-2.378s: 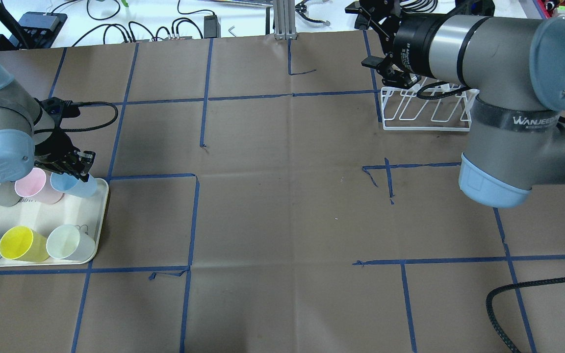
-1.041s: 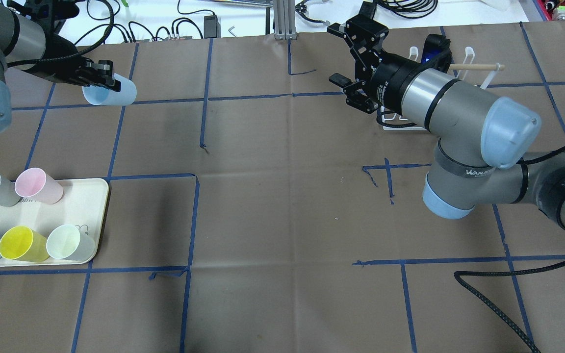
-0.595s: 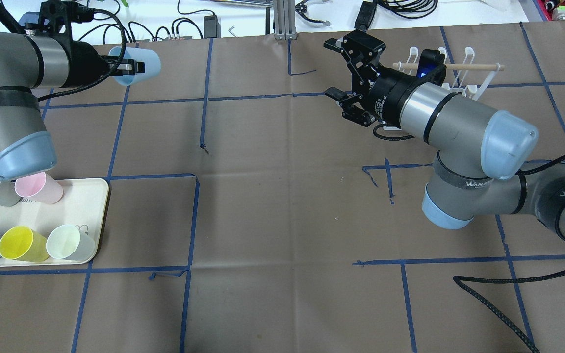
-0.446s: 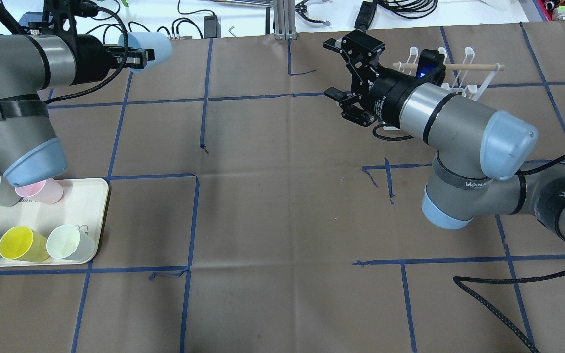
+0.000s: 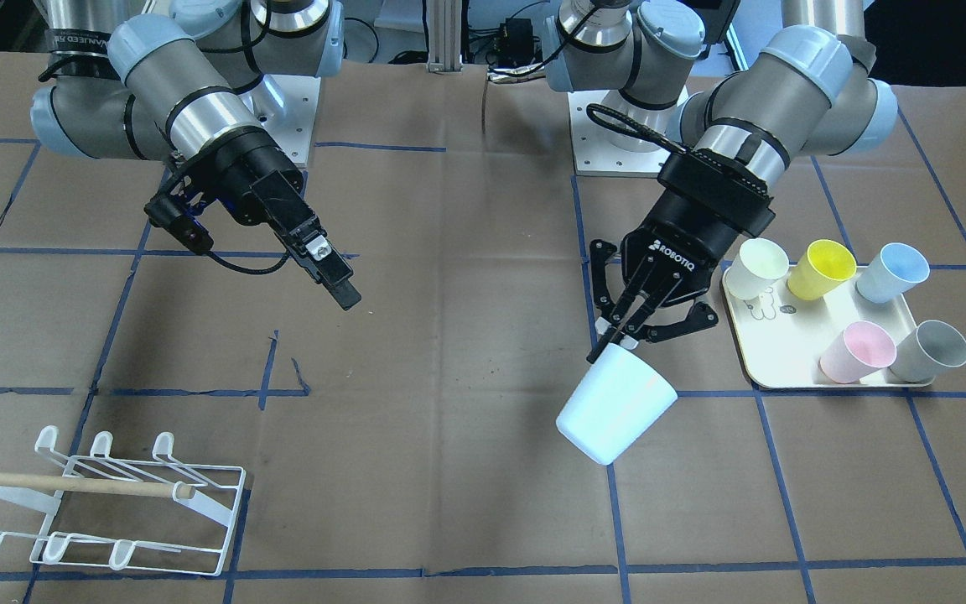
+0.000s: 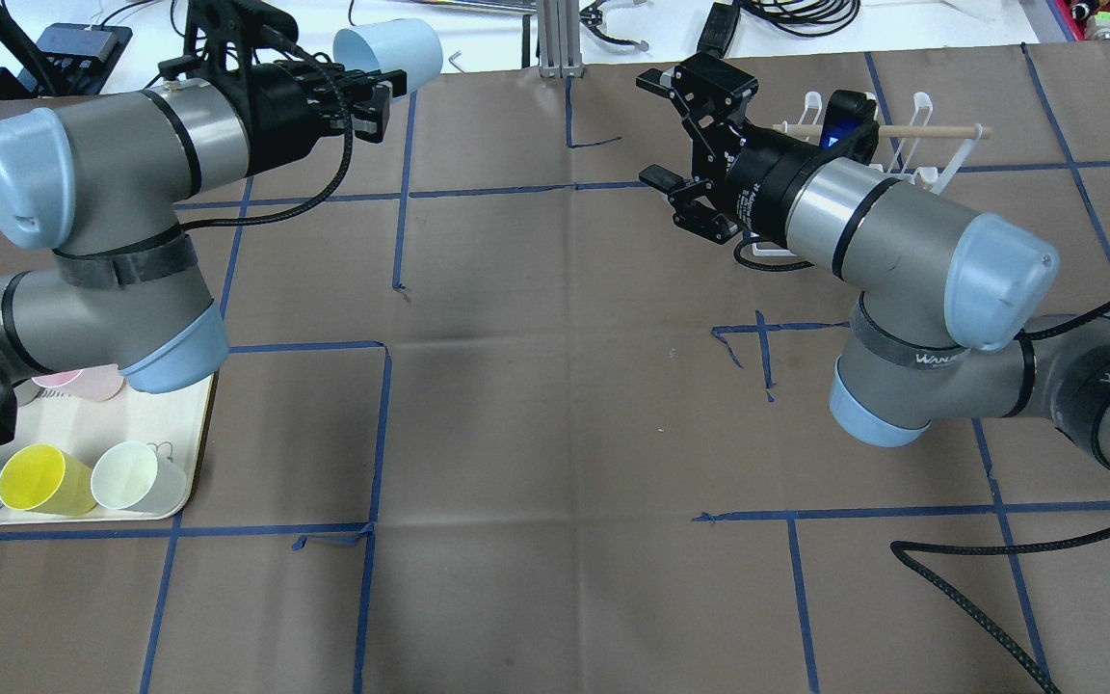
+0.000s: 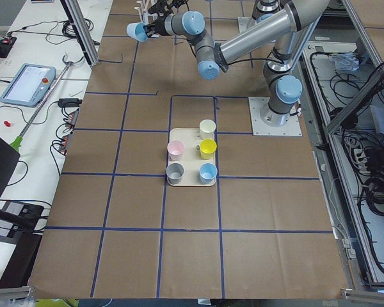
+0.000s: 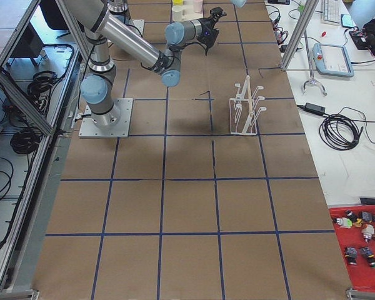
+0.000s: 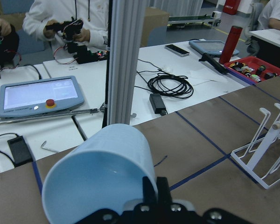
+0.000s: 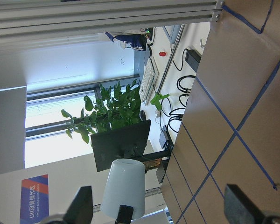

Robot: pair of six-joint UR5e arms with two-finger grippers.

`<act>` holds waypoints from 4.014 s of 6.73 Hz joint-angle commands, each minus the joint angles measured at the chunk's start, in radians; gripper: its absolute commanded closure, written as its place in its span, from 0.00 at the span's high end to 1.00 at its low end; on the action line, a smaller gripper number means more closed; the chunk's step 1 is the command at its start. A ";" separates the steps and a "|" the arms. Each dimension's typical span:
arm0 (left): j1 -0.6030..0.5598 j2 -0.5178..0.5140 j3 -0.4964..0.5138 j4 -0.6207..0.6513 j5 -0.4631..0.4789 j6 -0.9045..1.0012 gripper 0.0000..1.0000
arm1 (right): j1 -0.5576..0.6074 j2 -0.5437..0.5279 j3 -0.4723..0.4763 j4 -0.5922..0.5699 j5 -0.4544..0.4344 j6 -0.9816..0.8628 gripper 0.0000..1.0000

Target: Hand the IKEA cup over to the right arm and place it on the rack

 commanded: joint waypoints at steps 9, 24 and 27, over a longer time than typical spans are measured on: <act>-0.145 -0.134 -0.034 0.348 -0.246 -0.078 0.01 | 0.025 0.032 -0.069 0.006 -0.005 0.125 1.00; -0.143 -0.134 -0.045 0.349 -0.234 -0.080 0.01 | 0.128 0.169 -0.223 0.061 -0.086 0.127 0.99; -0.143 -0.134 -0.046 0.349 -0.234 -0.080 0.01 | 0.130 0.170 -0.219 0.062 -0.080 0.119 1.00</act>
